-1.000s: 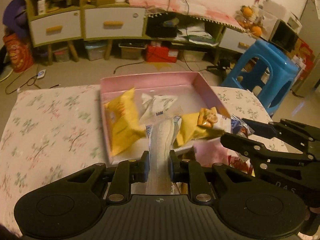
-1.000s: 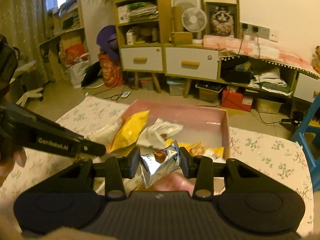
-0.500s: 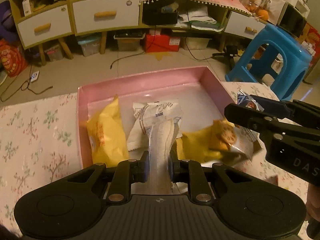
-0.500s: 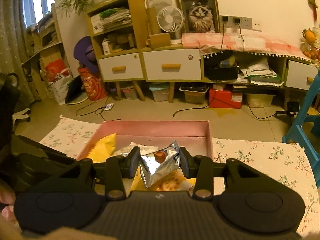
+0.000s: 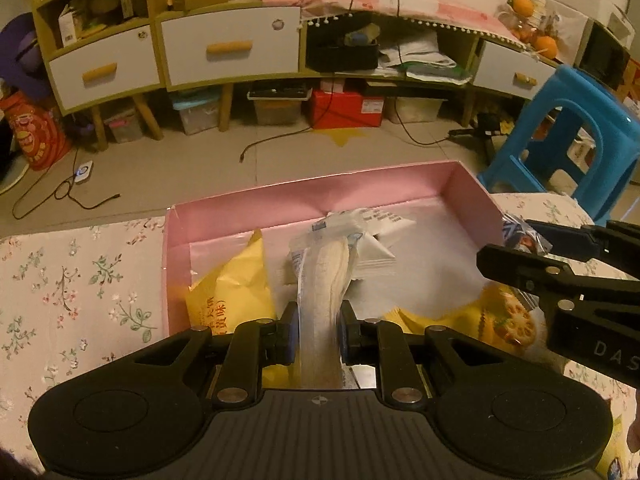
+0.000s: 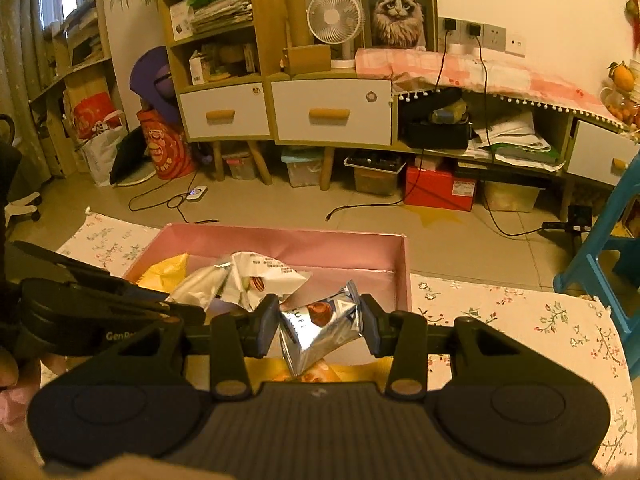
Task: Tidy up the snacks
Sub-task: 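Carry the pastry and foil packet into the pink box and open both grippers, then withdraw both grippers from the box toward the snack pile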
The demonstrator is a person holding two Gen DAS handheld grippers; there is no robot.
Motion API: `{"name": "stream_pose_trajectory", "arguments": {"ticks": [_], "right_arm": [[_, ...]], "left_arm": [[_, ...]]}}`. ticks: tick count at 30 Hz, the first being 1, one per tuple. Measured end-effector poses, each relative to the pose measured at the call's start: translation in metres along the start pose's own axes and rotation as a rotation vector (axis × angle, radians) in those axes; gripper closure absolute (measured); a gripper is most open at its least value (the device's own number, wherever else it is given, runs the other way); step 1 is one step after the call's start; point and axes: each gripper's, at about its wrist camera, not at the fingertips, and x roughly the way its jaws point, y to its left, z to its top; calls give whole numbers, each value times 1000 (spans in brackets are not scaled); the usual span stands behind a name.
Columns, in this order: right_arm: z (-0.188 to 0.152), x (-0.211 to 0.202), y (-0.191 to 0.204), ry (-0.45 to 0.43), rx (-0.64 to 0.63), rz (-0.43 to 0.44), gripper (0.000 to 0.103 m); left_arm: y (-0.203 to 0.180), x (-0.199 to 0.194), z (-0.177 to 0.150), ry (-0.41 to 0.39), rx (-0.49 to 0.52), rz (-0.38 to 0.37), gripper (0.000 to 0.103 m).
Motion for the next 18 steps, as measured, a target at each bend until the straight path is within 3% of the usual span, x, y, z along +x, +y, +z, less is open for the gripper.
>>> {"name": "stream_pose_trajectory", "arguments": {"ticks": [7,9,12,15,18], "right_arm": [[2,-2,1,1,6,-6,49],[3,-5,1,-2,13,-8,39],[4,-11,0,-7,33,-13,22],[5,-18,-3,-6,39,-22,20],[6,-28,-4,-10,44,-32,18]], "left_arm": [[-1,-7,2,-35,15,-22,71],[-4,-11,3,-43,25,-21,57],[-7,-20,2,-53,37,-25,46],[-7,-27,0,-53,44,-23,36],[-6,-37,-3,-58,31,-27,32]]}}
